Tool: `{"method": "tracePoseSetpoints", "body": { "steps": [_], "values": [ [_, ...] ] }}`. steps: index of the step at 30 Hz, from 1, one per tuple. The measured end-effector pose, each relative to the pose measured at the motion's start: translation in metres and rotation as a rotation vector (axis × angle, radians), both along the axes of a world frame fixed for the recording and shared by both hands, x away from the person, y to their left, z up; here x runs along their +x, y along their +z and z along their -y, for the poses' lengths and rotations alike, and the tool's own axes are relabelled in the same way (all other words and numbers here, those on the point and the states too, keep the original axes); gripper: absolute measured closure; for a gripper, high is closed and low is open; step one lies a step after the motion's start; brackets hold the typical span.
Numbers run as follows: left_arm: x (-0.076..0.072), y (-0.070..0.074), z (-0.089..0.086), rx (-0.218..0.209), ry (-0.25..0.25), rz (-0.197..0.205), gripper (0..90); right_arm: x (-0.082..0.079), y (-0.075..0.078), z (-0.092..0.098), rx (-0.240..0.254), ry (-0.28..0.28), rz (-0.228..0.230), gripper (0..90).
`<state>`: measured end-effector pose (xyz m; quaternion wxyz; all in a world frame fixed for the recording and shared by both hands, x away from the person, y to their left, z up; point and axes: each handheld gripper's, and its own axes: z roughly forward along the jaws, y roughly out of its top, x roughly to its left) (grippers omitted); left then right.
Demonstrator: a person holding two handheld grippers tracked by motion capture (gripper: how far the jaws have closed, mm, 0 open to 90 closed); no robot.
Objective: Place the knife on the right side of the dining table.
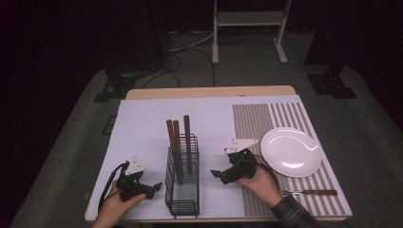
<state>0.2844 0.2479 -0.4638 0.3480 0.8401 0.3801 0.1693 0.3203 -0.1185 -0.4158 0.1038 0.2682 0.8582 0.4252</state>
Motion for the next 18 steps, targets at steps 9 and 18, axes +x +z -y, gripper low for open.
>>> {"method": "tracePoseSetpoints", "body": {
  "steps": [9,18],
  "values": [
    [0.000,0.000,0.000,-0.006,0.003,0.003,0.0,0.008,0.015,-0.001,0.024,-0.003,0.013,6.2],
    [0.000,0.000,0.000,-0.005,0.002,0.001,0.0,0.014,0.030,-0.001,0.050,-0.006,0.038,6.2]
  ]
}}
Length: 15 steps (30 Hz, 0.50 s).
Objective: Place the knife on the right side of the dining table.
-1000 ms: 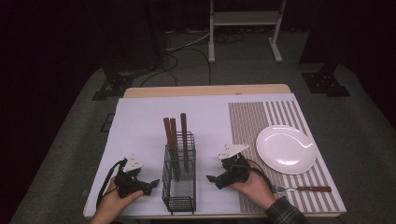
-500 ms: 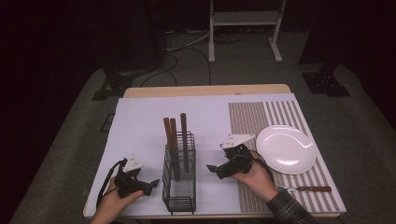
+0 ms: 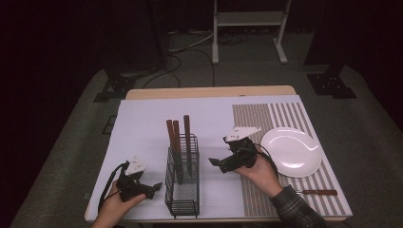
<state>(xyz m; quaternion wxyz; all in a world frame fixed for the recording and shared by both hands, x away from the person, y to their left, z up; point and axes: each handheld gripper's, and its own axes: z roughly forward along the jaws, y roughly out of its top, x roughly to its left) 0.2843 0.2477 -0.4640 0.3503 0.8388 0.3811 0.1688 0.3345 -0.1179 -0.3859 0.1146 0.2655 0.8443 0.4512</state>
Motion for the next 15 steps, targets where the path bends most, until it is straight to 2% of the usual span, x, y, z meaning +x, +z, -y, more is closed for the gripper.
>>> {"method": "tracePoseSetpoints", "body": {
  "steps": [6,15],
  "values": [
    [0.000,0.000,0.000,0.000,0.000,0.000,0.0,0.004,0.006,-0.002,0.008,0.009,-0.011,6.2],
    [0.000,0.000,0.000,-0.001,0.001,0.002,0.0,0.007,0.020,-0.006,0.055,0.017,-0.006,6.2]
  ]
}}
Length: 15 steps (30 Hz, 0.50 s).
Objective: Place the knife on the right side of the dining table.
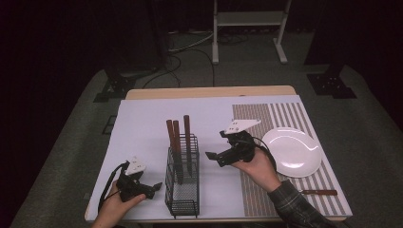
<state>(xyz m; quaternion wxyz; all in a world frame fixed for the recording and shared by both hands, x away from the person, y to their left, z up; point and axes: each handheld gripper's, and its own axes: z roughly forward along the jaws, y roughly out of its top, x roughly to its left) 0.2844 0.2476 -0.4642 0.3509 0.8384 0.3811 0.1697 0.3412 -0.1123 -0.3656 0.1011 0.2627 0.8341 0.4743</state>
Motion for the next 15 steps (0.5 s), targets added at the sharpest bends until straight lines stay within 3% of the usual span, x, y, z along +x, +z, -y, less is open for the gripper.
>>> {"method": "tracePoseSetpoints", "body": {
  "steps": [15],
  "values": [
    [0.000,0.000,0.000,0.002,0.000,0.002,0.0,0.009,0.023,-0.011,0.058,0.029,0.017,6.4]
  ]
}}
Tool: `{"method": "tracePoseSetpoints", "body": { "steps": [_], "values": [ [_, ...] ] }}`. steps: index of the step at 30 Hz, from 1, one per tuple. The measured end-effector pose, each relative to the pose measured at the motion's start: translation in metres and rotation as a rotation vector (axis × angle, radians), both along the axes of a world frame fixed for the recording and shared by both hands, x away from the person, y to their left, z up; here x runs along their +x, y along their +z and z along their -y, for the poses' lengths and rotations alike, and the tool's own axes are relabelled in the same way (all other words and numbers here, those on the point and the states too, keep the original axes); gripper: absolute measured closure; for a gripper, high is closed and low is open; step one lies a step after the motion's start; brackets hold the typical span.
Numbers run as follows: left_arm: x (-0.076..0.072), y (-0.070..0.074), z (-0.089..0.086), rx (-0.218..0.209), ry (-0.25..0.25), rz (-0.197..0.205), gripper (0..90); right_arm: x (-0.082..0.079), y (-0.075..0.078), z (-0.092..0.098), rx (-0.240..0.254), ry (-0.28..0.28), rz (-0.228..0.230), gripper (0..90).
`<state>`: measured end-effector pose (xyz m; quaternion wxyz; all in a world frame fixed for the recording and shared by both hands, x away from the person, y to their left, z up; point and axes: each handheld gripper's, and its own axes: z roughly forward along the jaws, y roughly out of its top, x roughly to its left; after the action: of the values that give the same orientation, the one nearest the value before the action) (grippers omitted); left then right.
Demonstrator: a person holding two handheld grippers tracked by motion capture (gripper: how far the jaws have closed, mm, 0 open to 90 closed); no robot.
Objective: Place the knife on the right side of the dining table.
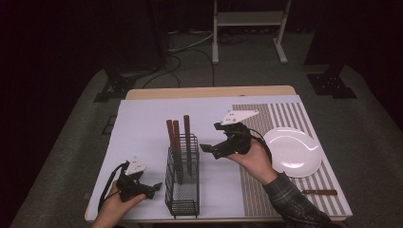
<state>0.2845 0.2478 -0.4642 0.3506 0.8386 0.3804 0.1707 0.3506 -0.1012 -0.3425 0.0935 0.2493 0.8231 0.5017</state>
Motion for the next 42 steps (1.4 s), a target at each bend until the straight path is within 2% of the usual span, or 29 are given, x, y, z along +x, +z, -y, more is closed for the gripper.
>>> {"method": "tracePoseSetpoints", "body": {
  "steps": [6,15,19,21,29,36,42],
  "values": [
    [0.000,0.000,0.000,-0.001,0.000,0.000,0.0,0.005,0.007,-0.007,0.000,0.013,0.012,6.4],
    [0.000,0.000,0.000,-0.001,0.000,-0.001,0.0,0.019,0.015,-0.019,0.023,0.032,-0.008,7.0],
    [0.000,0.000,0.000,-0.002,0.000,-0.001,0.0,0.025,0.019,-0.025,0.025,0.032,-0.002,7.2],
    [0.000,0.000,0.000,-0.002,0.000,-0.001,0.0,0.027,0.023,-0.028,0.032,0.030,0.010,13.9],
    [0.000,0.000,0.000,-0.001,-0.002,-0.003,0.0,0.036,0.030,-0.041,0.036,0.036,0.025,14.8],
    [0.000,0.000,0.000,0.000,-0.001,-0.003,0.0,0.044,0.032,-0.047,0.034,0.040,0.038,29.6],
    [0.000,0.000,0.000,0.000,-0.001,-0.003,0.0,0.050,0.032,-0.052,0.028,0.064,0.029,43.8]
  ]
}}
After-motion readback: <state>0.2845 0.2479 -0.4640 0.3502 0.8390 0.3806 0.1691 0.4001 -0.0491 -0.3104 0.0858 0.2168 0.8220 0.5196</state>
